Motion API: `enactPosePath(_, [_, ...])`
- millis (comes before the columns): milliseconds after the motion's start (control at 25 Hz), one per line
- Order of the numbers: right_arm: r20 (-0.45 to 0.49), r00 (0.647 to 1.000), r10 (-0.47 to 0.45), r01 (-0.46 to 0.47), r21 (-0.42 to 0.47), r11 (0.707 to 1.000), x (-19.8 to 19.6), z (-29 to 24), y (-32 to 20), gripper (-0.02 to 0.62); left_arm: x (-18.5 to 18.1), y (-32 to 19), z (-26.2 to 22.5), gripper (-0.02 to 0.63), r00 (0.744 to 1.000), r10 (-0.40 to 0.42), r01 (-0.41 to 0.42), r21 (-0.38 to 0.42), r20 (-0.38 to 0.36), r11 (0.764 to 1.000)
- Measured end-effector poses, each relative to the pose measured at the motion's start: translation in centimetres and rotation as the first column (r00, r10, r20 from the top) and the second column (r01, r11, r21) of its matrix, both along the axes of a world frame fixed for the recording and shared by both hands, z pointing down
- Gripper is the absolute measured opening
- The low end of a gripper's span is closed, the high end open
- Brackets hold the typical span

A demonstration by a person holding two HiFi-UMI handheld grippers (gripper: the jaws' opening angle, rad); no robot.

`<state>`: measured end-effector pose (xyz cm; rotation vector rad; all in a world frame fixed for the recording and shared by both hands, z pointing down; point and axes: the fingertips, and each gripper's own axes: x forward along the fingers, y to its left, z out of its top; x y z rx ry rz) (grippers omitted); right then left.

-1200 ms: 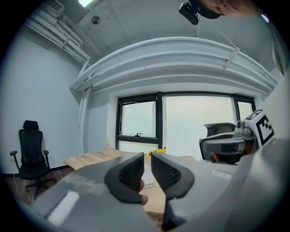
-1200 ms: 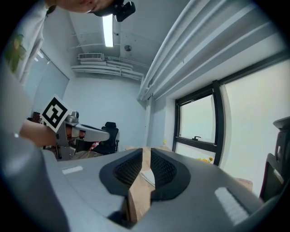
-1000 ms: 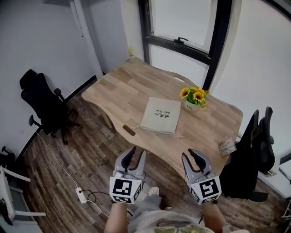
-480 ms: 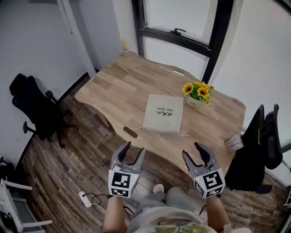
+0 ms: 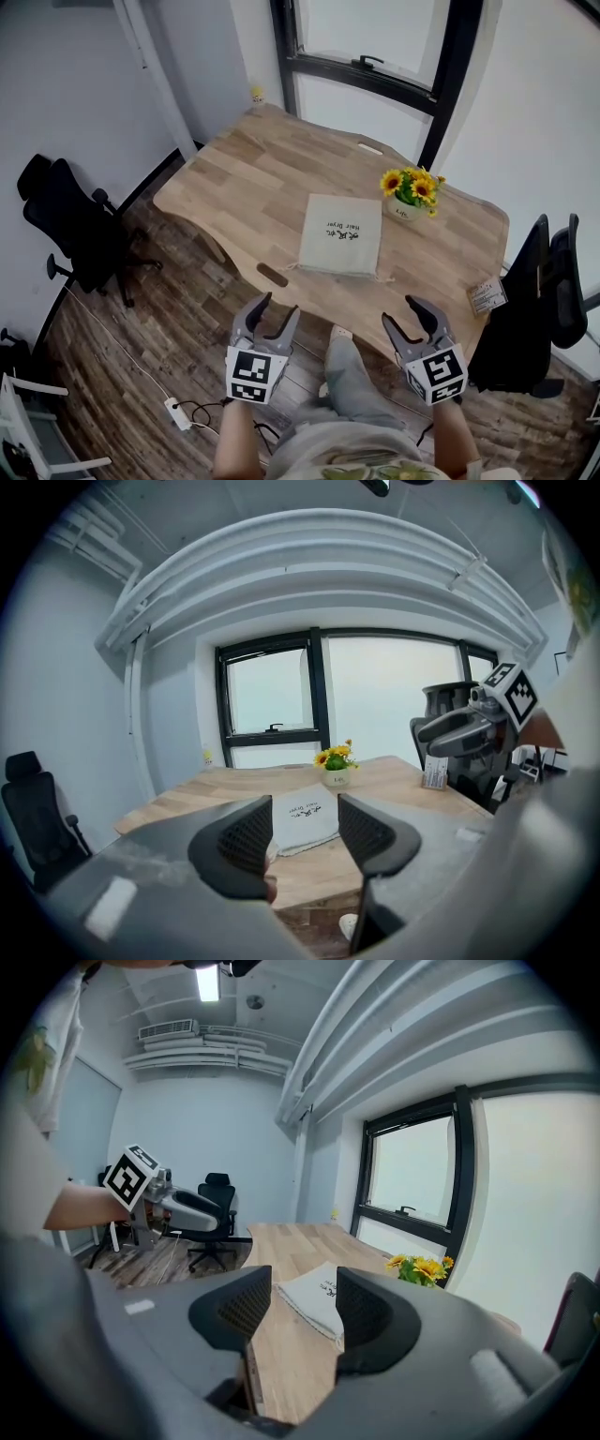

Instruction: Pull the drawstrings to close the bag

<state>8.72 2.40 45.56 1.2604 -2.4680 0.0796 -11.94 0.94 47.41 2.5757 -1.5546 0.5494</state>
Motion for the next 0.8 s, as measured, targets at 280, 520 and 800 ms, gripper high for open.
enactPosePath(280, [-0.073, 0.997, -0.033, 0.031, -0.026, 0.999, 0.6, 1.5, -2.5, 0.207, -0.7, -2.5, 0.8, 0.213, 0.999, 0.012, -0.012, -0.017, 0.036, 1.000])
enactPosePath(520, [-0.179, 0.982, -0.065, 0.058, -0.046, 0.997, 1.3, 2.9, -5.3, 0.219, -1.1, -5.3, 1.7, 0.213, 0.992, 0.064, -0.058, -0.056, 0.107, 0.997])
enactPosePath(800, [-0.285, 0.949, -0.134, 0.115, -0.082, 0.990, 1.4, 5.2, -7.8, 0.236, -1.8, -8.5, 3.0, 0.213, 0.984, 0.110, -0.095, -0.107, 0.140, 0.990])
